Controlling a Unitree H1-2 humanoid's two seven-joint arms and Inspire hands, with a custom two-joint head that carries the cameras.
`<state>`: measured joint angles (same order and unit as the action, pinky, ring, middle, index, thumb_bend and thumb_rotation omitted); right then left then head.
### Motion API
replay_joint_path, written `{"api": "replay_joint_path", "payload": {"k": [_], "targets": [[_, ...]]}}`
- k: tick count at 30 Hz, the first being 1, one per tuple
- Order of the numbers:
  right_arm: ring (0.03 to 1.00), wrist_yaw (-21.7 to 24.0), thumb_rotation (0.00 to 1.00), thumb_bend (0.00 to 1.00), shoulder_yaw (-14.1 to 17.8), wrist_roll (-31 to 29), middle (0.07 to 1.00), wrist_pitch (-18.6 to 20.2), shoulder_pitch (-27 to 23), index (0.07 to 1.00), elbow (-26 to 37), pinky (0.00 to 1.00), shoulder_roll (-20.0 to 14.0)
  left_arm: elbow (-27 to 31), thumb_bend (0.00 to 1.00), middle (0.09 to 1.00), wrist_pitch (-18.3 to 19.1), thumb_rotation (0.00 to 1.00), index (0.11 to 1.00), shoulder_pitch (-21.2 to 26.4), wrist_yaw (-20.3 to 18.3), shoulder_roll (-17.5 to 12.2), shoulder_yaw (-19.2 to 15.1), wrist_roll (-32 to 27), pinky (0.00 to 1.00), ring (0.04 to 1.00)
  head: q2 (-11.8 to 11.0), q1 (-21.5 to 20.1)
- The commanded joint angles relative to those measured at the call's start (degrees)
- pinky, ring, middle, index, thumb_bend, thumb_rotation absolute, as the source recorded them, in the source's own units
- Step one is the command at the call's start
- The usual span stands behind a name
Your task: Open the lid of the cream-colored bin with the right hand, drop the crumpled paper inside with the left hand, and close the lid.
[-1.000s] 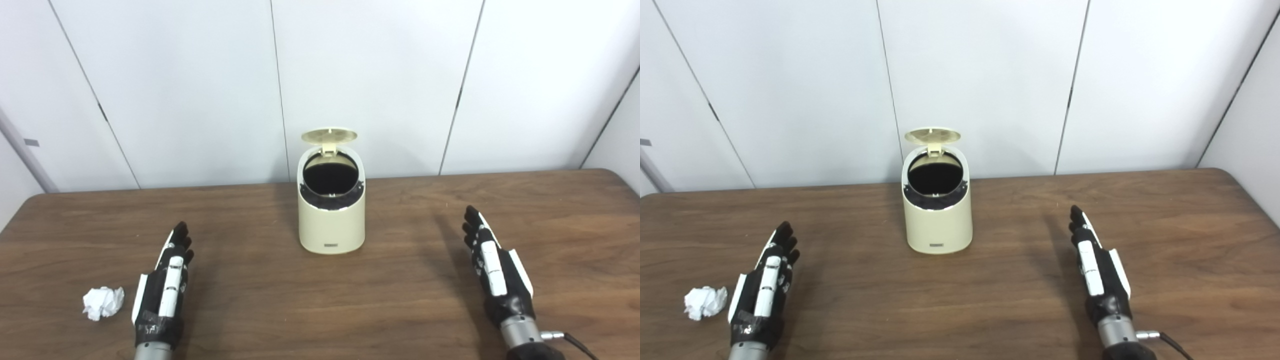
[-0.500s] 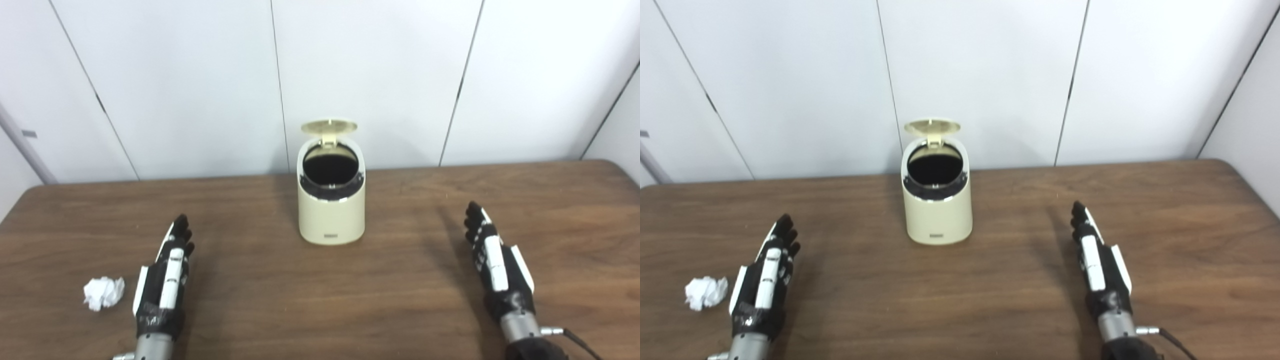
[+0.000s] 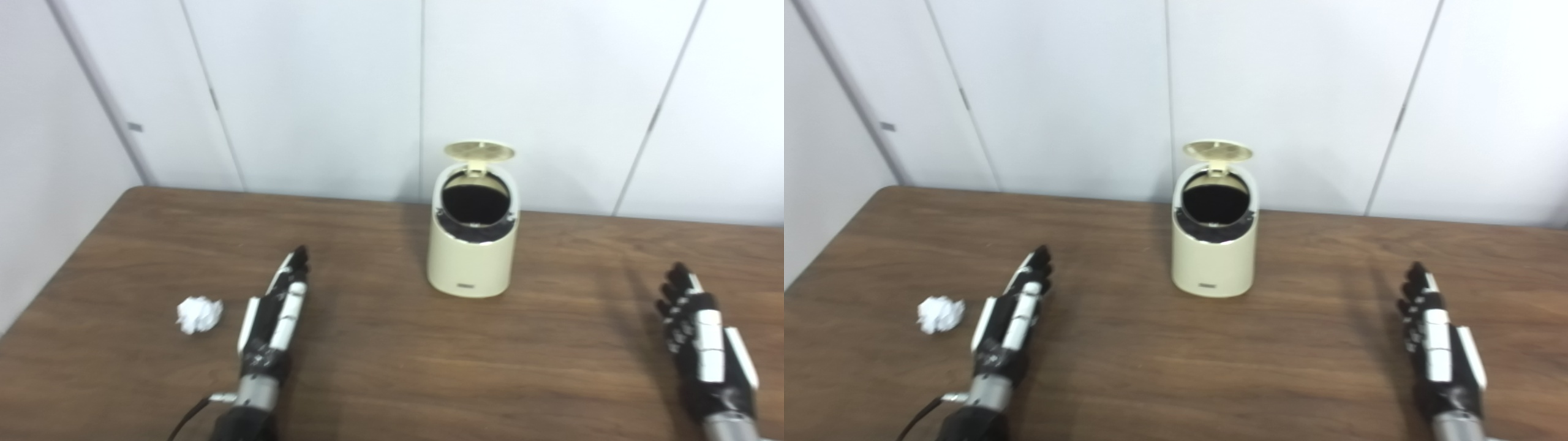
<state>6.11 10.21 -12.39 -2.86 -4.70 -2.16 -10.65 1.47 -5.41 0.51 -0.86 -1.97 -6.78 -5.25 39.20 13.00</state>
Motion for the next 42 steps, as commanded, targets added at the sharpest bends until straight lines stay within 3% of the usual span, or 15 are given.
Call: {"api": "replay_joint_path", "payload": {"k": [1,9,20,28,38,42], "targets": [[1.000,0.5,1.00,0.52,0.4,-1.0,1.000,-1.7,-0.8,0.977,0.8,1.00,-0.3,-0.7,0.48,0.961,-0.2,0.75,0.949,-1.8,0.4,1.5,1.1,0.5,0.97,0.966,0.1,0.6],[0.996,0.1,1.00,0.50,0.7,-2.2,0.999,1.3,-0.6,0.968,3.6,1.00,-0.2,-1.5,0.57,0.956,-1.0,0.76,0.947,-1.5,1.4,1.8,1.8,2.3,0.97,0.966,0.7,4.7],[0.996,-0.7,1.00,0.48,0.7,-2.2,1.000,5.3,-0.5,0.969,7.0,1.00,0.2,0.8,0.60,0.954,1.6,0.73,0.940,-1.7,1.7,2.4,1.7,2.4,1.00,0.969,1.0,6.0],[1.000,-0.4,1.00,0.48,0.3,-2.2,1.000,5.5,-0.4,0.980,7.0,1.00,0.1,6.9,0.55,0.956,5.4,0.63,0.944,-2.6,2.3,0.9,2.4,5.7,1.00,0.977,0.6,6.3],[1.000,0.6,1.00,0.48,-0.1,-2.6,1.000,4.1,-0.7,0.990,4.8,1.00,0.1,17.0,0.67,0.931,12.5,0.42,0.923,-3.2,3.1,-2.0,1.6,11.2,0.96,0.965,-0.1,6.1],[1.000,0.5,1.00,0.48,0.0,-2.5,1.000,4.2,-0.6,0.985,4.8,1.00,0.2,20.1,0.71,0.923,14.8,0.39,0.919,-3.2,3.2,-3.5,1.0,13.5,0.95,0.958,-0.3,5.9]]}}
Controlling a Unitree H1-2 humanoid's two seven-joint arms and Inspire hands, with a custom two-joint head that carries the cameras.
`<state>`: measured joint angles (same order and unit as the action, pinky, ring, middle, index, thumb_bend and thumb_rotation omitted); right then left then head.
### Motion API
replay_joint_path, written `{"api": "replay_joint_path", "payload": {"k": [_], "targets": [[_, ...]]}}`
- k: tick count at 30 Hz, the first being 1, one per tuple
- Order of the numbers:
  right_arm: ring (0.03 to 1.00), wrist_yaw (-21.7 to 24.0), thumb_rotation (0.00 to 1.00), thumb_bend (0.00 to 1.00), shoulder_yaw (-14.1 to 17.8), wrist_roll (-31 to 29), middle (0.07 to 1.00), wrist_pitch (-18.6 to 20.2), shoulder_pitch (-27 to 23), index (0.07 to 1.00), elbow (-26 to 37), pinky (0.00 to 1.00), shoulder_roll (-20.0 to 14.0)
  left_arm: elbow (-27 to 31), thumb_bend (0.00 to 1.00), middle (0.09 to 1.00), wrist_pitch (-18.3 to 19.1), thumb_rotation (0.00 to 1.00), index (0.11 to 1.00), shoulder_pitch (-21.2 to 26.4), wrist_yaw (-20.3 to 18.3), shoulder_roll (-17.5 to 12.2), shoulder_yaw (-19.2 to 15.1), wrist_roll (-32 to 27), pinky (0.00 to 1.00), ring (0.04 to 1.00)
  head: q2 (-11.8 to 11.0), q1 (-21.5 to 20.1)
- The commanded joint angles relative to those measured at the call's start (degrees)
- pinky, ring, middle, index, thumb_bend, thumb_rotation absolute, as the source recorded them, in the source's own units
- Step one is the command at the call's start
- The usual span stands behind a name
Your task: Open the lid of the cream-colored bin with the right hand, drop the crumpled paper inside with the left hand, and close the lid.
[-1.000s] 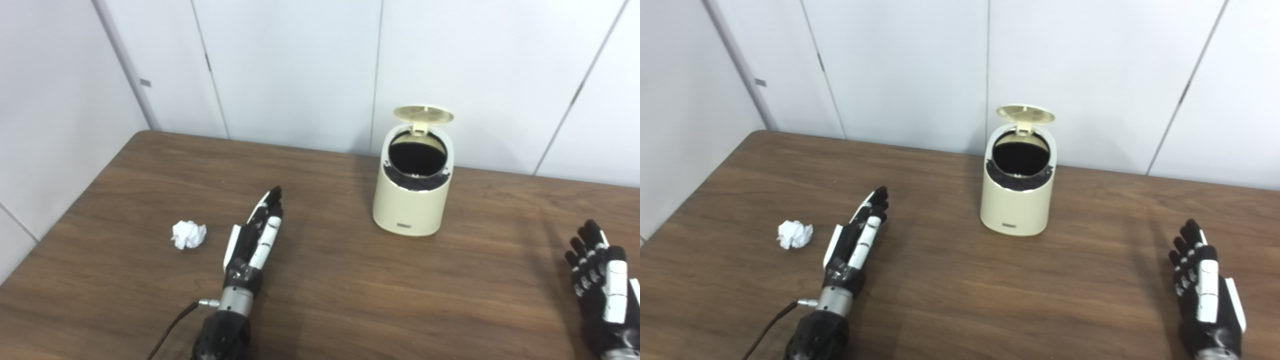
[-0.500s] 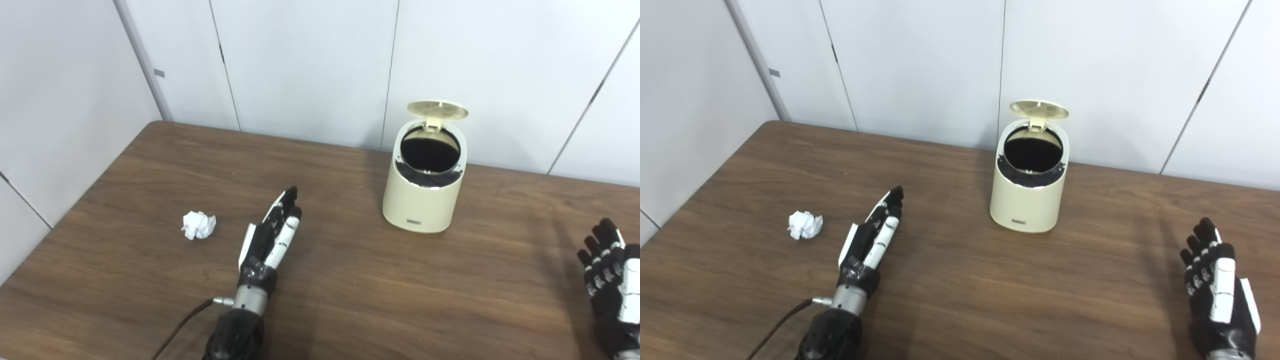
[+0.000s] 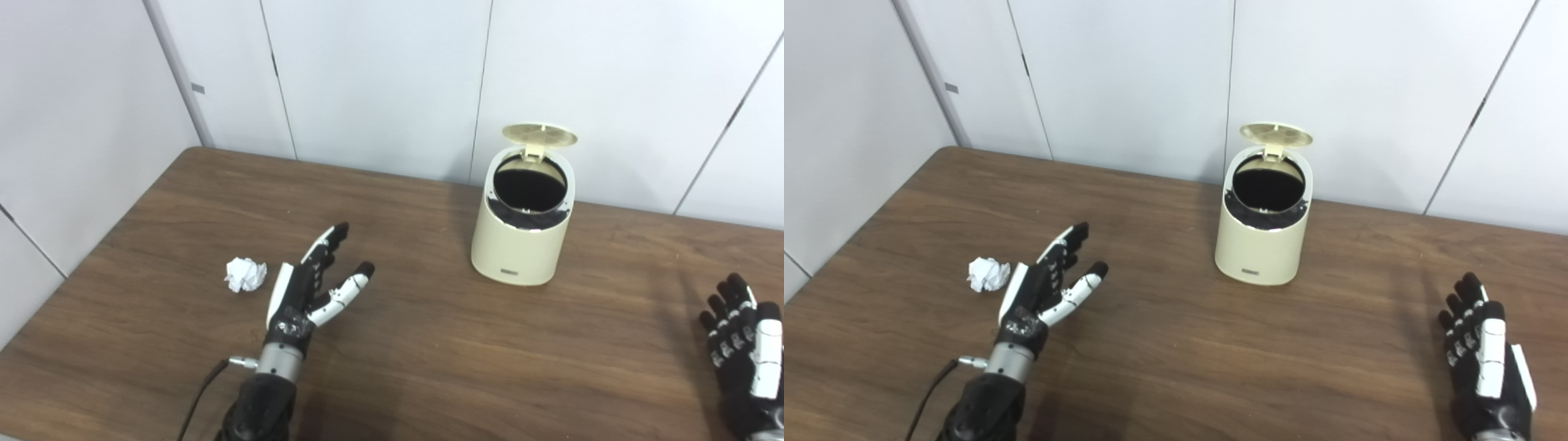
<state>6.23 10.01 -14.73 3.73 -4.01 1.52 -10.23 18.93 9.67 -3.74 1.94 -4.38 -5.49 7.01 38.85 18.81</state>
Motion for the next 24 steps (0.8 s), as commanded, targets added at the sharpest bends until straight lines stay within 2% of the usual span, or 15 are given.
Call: {"api": "replay_joint_path", "payload": {"k": [1,7,8,12,15,19,22,24], "targets": [[1.000,0.3,1.00,0.47,0.3,-0.2,1.000,-2.3,-1.3,0.983,1.2,1.00,-0.2,3.2,0.72,0.917,0.1,0.39,0.919,1.1,0.4,-1.4,-0.4,1.9,0.94,0.948,0.0,0.1],[1.000,0.4,1.00,0.46,0.3,-0.8,1.000,-1.7,-1.4,0.977,1.7,1.00,0.0,7.0,0.75,0.892,3.4,0.35,0.904,1.5,0.5,-4.0,-1.3,5.7,0.89,0.904,-0.1,0.0],[1.000,0.3,1.00,0.46,0.3,-0.7,1.000,-1.6,-1.3,0.977,1.8,1.00,0.0,7.3,0.75,0.889,3.5,0.34,0.902,1.6,0.5,-4.3,-1.5,6.3,0.89,0.901,-0.6,-0.1],[1.000,0.6,1.00,0.46,-0.1,-0.4,1.000,-2.1,-1.0,0.985,1.8,1.00,0.0,8.9,0.77,0.892,5.1,0.30,0.910,2.0,0.3,-6.0,-2.4,8.0,0.96,0.924,-0.6,-0.5],[1.000,0.7,1.00,0.47,-0.2,-0.4,1.000,-2.6,-1.0,0.990,1.4,1.00,0.2,9.3,0.79,0.881,5.5,0.30,0.903,2.4,0.4,-8.1,-2.4,12.2,0.96,0.918,-0.5,-0.8],[1.000,1.1,1.00,0.43,-0.4,-0.3,1.000,-3.2,-0.9,0.990,1.1,1.00,0.1,10.2,0.81,0.893,7.4,0.26,0.895,2.7,-0.3,-10.9,-2.5,17.6,0.92,0.920,-0.4,-0.9],[1.000,1.2,1.00,0.44,-0.5,-0.2,1.000,-3.5,-0.8,0.994,1.1,1.00,0.0,9.9,0.83,0.885,8.4,0.28,0.878,2.9,-1.0,-13.5,-2.2,21.8,0.81,0.883,-0.4,-1.0],[1.000,1.2,1.00,0.44,-0.4,-0.4,1.000,-3.4,-0.7,0.993,1.2,1.00,0.0,9.4,0.84,0.894,8.3,0.30,0.880,2.9,-1.6,-15.2,-2.1,23.4,0.80,0.889,-0.4,-1.0]]}}
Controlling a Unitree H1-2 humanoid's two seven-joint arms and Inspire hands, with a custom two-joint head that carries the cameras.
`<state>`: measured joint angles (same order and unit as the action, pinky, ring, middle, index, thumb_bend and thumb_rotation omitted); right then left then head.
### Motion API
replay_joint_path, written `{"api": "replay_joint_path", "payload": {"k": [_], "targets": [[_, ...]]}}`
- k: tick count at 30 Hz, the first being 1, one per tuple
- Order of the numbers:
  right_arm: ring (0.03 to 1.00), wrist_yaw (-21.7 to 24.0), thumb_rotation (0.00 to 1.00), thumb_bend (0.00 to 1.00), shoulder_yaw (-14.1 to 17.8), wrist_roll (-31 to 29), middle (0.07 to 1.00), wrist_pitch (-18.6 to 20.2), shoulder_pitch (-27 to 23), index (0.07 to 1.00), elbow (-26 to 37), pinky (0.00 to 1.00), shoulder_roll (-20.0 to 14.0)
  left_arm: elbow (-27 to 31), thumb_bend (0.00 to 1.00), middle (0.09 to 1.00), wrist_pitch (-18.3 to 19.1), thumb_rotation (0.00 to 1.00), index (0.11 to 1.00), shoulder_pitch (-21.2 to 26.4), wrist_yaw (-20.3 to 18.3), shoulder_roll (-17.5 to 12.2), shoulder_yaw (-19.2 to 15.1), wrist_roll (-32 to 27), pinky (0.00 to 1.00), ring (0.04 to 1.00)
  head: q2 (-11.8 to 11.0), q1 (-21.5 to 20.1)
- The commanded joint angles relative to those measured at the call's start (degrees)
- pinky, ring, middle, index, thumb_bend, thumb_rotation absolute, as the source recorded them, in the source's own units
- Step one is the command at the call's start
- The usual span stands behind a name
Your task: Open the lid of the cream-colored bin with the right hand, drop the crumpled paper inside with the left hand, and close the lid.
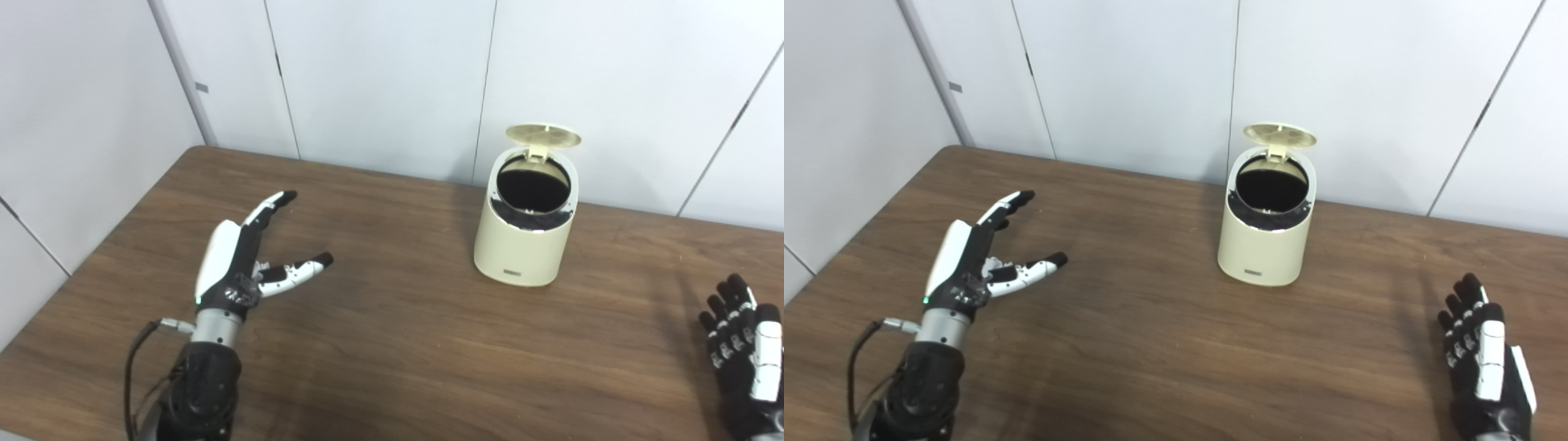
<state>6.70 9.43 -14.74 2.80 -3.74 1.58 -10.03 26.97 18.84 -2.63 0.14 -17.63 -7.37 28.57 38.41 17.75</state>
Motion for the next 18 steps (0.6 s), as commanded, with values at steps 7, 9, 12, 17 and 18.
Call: {"api": "replay_joint_path", "payload": {"k": [7,9,12,17,18], "targets": [[1.000,0.7,1.00,0.45,0.2,-0.5,1.000,-2.0,-0.8,0.995,1.3,1.00,-0.4,0.9,0.88,0.889,1.2,0.32,0.860,1.6,-2.4,-5.9,0.6,9.2,0.85,0.923,0.2,0.2],[1.000,0.7,1.00,0.44,0.2,-0.5,1.000,-2.1,-0.8,0.996,1.1,1.00,-0.4,0.3,0.90,0.887,1.5,0.33,0.851,1.4,-2.8,-6.6,0.5,10.9,0.85,0.926,0.2,0.2],[1.000,1.0,1.00,0.43,0.3,-0.6,1.000,-2.8,-1.0,0.999,0.3,1.00,-0.4,-1.6,0.92,0.887,0.1,0.34,0.842,0.9,-2.3,-7.8,0.5,12.9,0.86,0.930,0.2,0.2],[1.000,1.3,1.00,0.39,0.3,-0.6,1.000,-3.9,-1.1,0.994,-0.6,1.00,-0.6,-3.5,0.93,0.868,-0.1,0.34,0.832,0.3,-2.4,-9.0,0.8,15.4,0.85,0.910,0.3,0.1],[1.000,1.3,1.00,0.40,0.2,-0.5,1.000,-4.0,-1.1,0.995,-0.7,1.00,-0.6,-3.8,0.94,0.864,0.1,0.34,0.829,0.2,-2.4,-9.1,0.9,16.1,0.86,0.908,0.3,0.1]]}}
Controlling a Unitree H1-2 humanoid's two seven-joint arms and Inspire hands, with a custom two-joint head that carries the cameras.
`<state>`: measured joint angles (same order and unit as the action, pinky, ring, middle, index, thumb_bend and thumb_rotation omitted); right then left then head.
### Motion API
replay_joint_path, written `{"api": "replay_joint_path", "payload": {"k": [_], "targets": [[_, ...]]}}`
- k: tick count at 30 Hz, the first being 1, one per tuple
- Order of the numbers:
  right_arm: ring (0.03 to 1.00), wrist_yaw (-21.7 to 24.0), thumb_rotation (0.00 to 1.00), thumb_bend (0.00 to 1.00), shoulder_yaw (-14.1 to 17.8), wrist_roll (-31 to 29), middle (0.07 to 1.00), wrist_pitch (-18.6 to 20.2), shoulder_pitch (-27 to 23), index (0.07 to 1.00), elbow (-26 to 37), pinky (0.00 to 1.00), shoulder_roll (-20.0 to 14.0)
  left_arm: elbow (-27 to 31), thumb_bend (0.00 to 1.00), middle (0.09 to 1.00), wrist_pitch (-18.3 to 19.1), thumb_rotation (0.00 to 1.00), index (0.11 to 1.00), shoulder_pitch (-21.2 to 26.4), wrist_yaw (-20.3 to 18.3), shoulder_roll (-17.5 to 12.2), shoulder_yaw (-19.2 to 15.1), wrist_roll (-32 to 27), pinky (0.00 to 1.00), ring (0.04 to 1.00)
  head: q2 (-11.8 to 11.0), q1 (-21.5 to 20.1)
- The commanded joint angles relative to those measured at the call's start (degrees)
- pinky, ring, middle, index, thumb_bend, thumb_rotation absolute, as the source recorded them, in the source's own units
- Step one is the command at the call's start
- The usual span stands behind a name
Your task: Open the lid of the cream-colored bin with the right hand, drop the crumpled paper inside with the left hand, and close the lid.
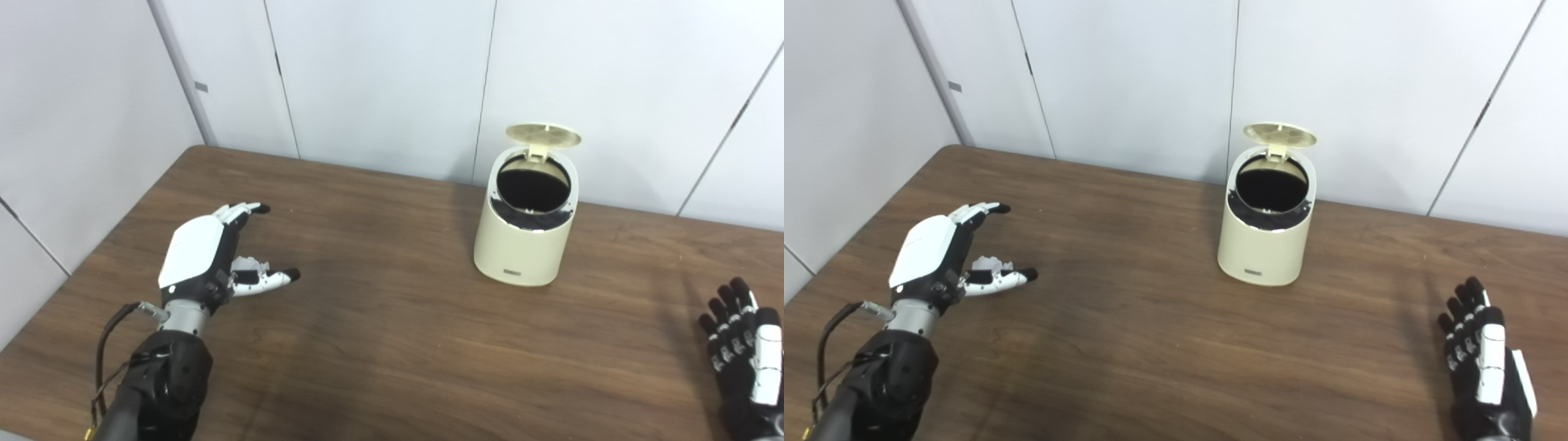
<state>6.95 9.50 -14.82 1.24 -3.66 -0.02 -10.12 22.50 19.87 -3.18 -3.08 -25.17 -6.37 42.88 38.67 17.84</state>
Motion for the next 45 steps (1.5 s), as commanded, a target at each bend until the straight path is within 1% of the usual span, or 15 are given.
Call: {"api": "replay_joint_path", "payload": {"k": [1,3,5,9,13,20,26,32,37,40,45], "targets": [[1.000,1.0,1.00,0.41,0.2,-0.4,1.000,-2.5,-1.2,0.996,0.7,1.00,-0.6,0.5,0.94,0.861,-0.9,0.34,0.827,0.8,0.8,-1.6,0.0,2.3,0.86,0.906,0.0,0.1],[1.000,1.1,1.00,0.42,0.2,-0.7,1.000,-2.5,-1.2,0.997,0.6,1.00,-0.6,-0.6,0.94,0.855,-1.1,0.33,0.824,0.6,1.2,-1.8,-0.1,3.0,0.86,0.901,0.1,0.0],[1.000,1.3,1.00,0.41,0.3,-0.8,1.000,-2.6,-1.2,0.995,0.5,1.00,-0.6,-1.7,0.94,0.856,-1.4,0.33,0.824,0.6,1.5,-1.9,-0.3,3.3,0.87,0.902,0.2,0.0],[1.000,1.6,1.00,0.39,0.4,-1.0,1.000,-2.8,-1.1,0.993,0.4,1.00,-0.6,-2.6,0.94,0.861,-1.3,0.31,0.825,0.7,1.4,-1.3,-0.9,2.3,0.88,0.903,0.4,0.0],[1.000,1.5,1.00,0.43,0.4,-1.3,1.000,-2.3,-1.1,0.995,0.7,1.00,-0.5,-3.9,0.93,0.857,-1.6,0.27,0.822,0.5,1.5,-0.9,-1.4,0.8,0.83,0.902,0.4,0.0],[1.000,1.6,1.00,0.44,0.6,-1.9,1.000,-2.4,-1.2,0.990,0.6,1.00,-0.4,-4.7,0.90,0.852,-1.2,0.23,0.819,0.6,0.7,-1.0,-1.0,-0.3,0.77,0.869,0.7,-0.3],[1.000,1.5,1.00,0.47,0.4,-1.6,1.000,-1.8,-0.9,0.991,1.2,1.00,-0.4,-6.1,0.88,0.837,-0.8,0.21,0.812,0.8,0.8,-1.4,-0.4,0.5,0.71,0.829,0.7,-0.3],[1.000,1.0,1.00,0.44,0.4,-1.6,1.000,-1.0,-0.9,0.990,1.9,1.00,-0.2,-6.8,0.88,0.816,0.3,0.22,0.795,0.8,0.1,-2.1,0.2,2.3,0.71,0.820,1.0,-0.3],[1.000,0.4,1.00,0.43,0.4,-1.1,0.994,-0.3,-0.8,0.984,2.1,1.00,0.0,-7.7,0.88,0.804,-0.4,0.22,0.773,0.6,0.6,-2.9,0.9,3.6,0.71,0.809,1.0,-0.3],[1.000,0.5,1.00,0.44,0.3,-0.7,0.994,-0.7,-0.8,0.987,1.8,1.00,-0.1,-7.7,0.88,0.804,0.1,0.23,0.771,0.6,0.3,-3.3,1.4,4.8,0.71,0.812,1.3,-0.1],[1.000,0.9,1.00,0.45,0.2,-0.5,1.000,-1.1,-0.8,0.997,1.3,1.00,-0.2,-7.6,0.87,0.805,0.4,0.24,0.768,0.8,-0.3,-3.5,1.4,5.2,0.72,0.815,1.4,-0.2]]}}
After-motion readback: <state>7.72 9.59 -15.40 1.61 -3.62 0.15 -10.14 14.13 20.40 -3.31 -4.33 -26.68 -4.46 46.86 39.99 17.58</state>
